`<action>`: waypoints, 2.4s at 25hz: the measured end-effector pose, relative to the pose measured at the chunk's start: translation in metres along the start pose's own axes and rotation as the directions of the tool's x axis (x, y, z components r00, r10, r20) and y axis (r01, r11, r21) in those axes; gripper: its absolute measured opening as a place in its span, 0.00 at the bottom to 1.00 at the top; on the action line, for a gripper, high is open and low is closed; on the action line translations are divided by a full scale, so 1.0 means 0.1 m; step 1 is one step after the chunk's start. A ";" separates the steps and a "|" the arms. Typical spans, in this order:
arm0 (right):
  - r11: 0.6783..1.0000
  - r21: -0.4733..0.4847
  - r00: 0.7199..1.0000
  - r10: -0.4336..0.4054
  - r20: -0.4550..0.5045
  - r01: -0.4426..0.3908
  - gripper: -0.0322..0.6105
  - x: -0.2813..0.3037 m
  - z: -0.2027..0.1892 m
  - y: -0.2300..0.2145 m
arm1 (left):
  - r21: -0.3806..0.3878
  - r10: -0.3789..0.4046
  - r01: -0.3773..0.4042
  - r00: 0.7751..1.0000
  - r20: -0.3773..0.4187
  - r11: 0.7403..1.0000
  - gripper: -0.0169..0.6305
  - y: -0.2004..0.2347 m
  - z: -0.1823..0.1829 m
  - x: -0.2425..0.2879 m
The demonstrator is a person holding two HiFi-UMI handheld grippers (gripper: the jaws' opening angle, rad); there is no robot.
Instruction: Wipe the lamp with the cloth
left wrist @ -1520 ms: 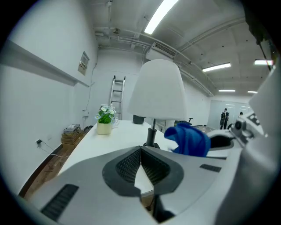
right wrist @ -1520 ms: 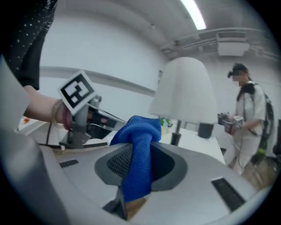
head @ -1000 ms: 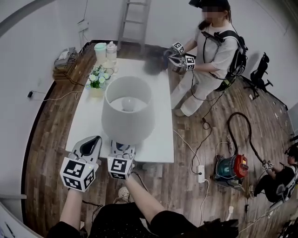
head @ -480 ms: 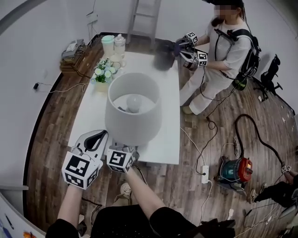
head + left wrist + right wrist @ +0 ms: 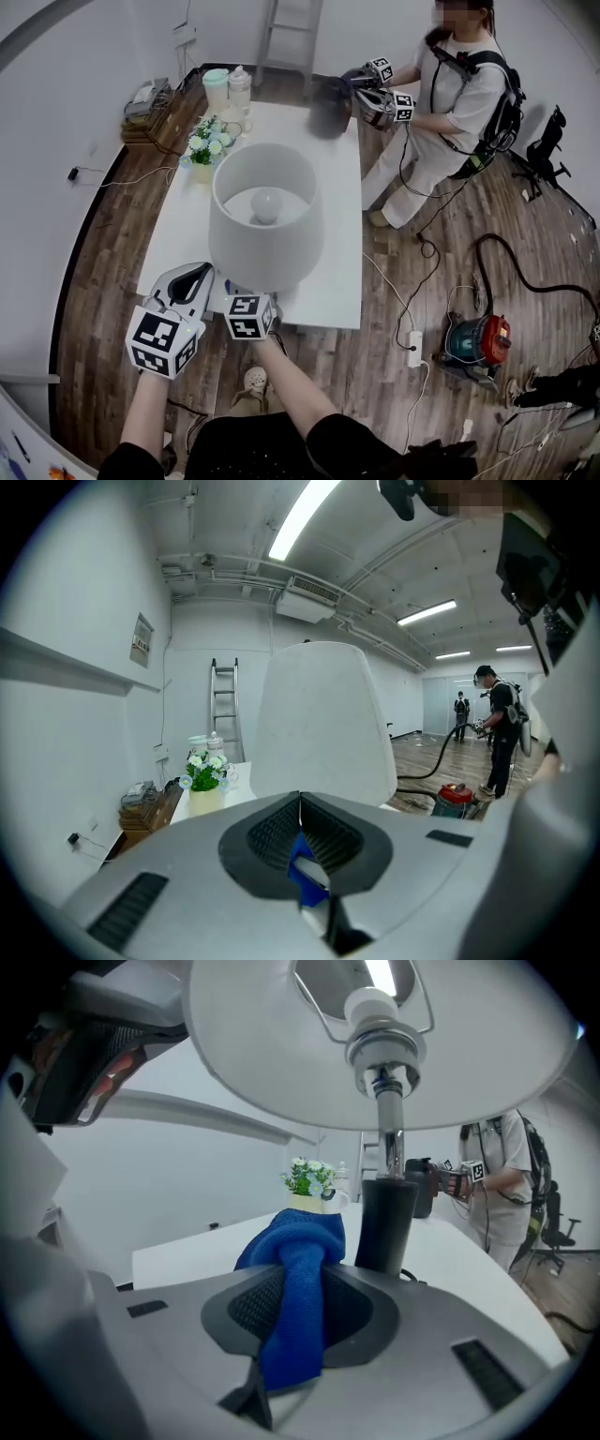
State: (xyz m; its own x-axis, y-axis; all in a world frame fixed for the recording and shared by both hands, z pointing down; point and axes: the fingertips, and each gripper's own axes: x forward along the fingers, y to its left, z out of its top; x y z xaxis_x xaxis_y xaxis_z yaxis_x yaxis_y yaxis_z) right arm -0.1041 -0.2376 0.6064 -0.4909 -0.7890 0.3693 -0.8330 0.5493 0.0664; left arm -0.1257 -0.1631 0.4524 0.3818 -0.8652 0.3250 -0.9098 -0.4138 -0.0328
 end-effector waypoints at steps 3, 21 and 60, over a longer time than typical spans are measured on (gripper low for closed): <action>0.997 -0.023 0.993 0.077 0.085 -0.075 0.21 -0.21 0.13 0.10 | -0.010 0.001 -0.001 1.000 0.006 1.000 0.04 0.00 -0.01 0.00; 0.979 -0.196 0.903 0.132 0.409 -0.055 0.21 -0.76 0.67 -0.67 | -0.014 -0.005 0.005 1.000 0.009 1.000 0.04 0.02 -0.05 0.08; 0.281 -0.133 0.221 0.912 0.346 -0.950 0.21 -0.10 0.90 -1.14 | 0.040 0.046 -0.044 0.996 -0.076 0.998 0.04 0.00 0.02 0.14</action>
State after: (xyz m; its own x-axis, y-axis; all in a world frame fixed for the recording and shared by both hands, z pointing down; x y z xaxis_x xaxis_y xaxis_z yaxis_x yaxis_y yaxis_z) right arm -0.0276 -0.3168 0.5115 -0.9565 0.2309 -0.1785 0.2661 0.9410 -0.2092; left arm -0.1199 -0.1754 0.4547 0.3257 -0.8594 0.3941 -0.9184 -0.3867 -0.0843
